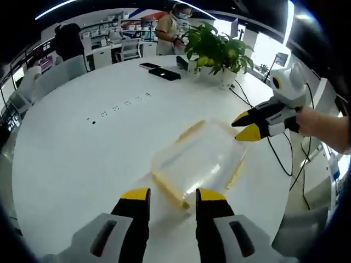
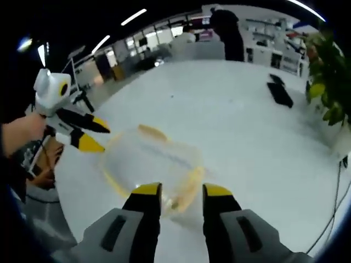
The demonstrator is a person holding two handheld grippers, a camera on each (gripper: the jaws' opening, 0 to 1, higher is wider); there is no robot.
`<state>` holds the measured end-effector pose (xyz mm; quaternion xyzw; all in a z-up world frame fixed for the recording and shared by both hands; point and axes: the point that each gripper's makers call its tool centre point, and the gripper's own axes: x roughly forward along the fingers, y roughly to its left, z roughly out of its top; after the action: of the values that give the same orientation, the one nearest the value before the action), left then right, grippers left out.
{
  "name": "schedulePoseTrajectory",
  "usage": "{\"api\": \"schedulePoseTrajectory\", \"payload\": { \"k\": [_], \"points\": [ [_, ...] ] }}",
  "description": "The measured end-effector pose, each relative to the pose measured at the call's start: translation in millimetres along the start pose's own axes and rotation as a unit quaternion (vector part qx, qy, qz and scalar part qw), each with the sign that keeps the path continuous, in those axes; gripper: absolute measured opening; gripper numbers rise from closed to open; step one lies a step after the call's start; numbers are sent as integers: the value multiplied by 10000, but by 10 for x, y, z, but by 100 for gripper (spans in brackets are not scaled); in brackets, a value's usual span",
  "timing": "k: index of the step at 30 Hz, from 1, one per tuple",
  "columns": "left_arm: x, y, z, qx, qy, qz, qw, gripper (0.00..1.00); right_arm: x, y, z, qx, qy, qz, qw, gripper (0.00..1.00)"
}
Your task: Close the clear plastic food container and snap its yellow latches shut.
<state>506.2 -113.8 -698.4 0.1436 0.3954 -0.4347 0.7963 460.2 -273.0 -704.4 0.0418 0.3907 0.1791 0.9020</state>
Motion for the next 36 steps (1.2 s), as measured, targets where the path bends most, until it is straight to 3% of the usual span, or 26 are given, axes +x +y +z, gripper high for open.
{"api": "schedulePoseTrajectory", "payload": {
  "k": [20,27,30,36],
  "points": [
    [110,-88,-27,-669,-172,84,9976,24,14,86,-26,529,-179,-14,9984,27],
    [125,-94,-29,-1055,-323,237,9936,24,2,117,-43,751,-300,-113,9967,29],
    [128,-95,-38,-1365,-444,348,9890,25,-12,130,-55,849,-371,-184,9955,28],
    [124,-115,-46,-1599,-623,571,9835,25,-16,134,-54,972,-482,-328,9936,28]
  ]
}}
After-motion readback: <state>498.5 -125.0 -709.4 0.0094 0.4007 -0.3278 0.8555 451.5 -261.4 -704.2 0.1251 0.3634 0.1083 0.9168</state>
